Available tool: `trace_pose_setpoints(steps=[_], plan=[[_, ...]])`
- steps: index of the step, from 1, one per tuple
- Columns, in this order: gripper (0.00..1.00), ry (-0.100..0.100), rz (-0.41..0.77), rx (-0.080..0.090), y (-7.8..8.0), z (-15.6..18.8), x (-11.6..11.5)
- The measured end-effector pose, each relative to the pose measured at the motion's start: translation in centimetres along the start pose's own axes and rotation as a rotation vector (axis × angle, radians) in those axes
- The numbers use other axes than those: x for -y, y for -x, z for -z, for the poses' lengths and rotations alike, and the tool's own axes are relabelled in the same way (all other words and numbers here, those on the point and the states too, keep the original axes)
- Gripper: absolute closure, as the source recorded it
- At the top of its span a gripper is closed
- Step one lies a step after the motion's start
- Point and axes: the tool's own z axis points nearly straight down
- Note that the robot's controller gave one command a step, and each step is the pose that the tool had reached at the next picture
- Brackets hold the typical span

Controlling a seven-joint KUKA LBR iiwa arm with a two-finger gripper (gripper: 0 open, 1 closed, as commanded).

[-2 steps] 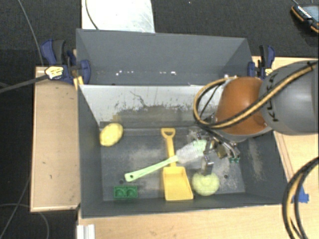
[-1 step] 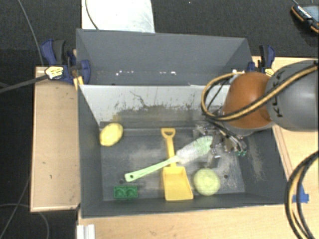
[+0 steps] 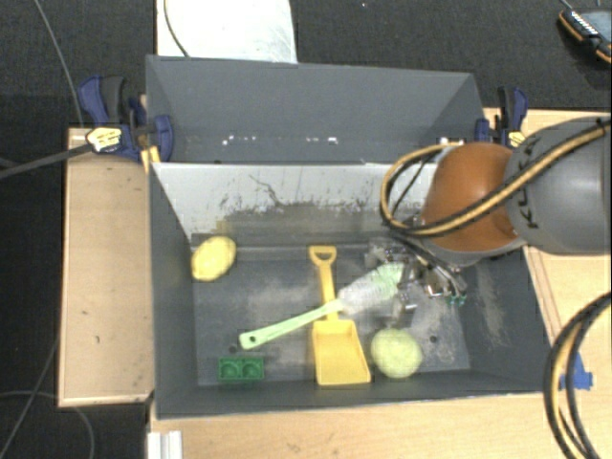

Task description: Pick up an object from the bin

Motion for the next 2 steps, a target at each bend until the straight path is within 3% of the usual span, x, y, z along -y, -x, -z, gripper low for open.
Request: trace_pose_setpoints(steps=[1,2], plan=[[0.00,-0.007,0.032,0.011,1.63,-0.03,0.22],[0.00,-0.004,0.000,0.007,1.38,-0.04,0.14]])
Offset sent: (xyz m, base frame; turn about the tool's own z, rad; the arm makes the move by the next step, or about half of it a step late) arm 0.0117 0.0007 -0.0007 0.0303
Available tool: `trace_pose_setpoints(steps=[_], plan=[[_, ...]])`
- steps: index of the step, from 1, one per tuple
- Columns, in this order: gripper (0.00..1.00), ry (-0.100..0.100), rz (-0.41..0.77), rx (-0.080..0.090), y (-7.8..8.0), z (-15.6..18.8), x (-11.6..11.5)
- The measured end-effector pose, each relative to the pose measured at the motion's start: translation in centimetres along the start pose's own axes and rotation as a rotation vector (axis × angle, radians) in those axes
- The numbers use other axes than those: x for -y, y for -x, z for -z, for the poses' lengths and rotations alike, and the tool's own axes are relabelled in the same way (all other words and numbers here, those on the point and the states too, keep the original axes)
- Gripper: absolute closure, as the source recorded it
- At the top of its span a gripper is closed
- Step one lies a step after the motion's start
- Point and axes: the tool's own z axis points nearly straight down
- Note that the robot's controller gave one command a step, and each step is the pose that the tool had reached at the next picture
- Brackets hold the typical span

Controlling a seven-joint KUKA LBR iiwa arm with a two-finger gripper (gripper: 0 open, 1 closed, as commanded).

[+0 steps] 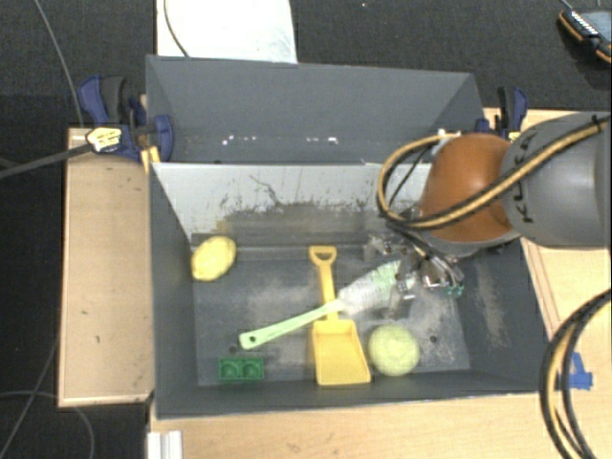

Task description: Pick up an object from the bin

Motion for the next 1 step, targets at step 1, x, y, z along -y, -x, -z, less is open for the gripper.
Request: trace_pose_setpoints(steps=[1], plan=[[1.00,-0.002,0.025,0.004,-0.40,0.15,-1.16]])
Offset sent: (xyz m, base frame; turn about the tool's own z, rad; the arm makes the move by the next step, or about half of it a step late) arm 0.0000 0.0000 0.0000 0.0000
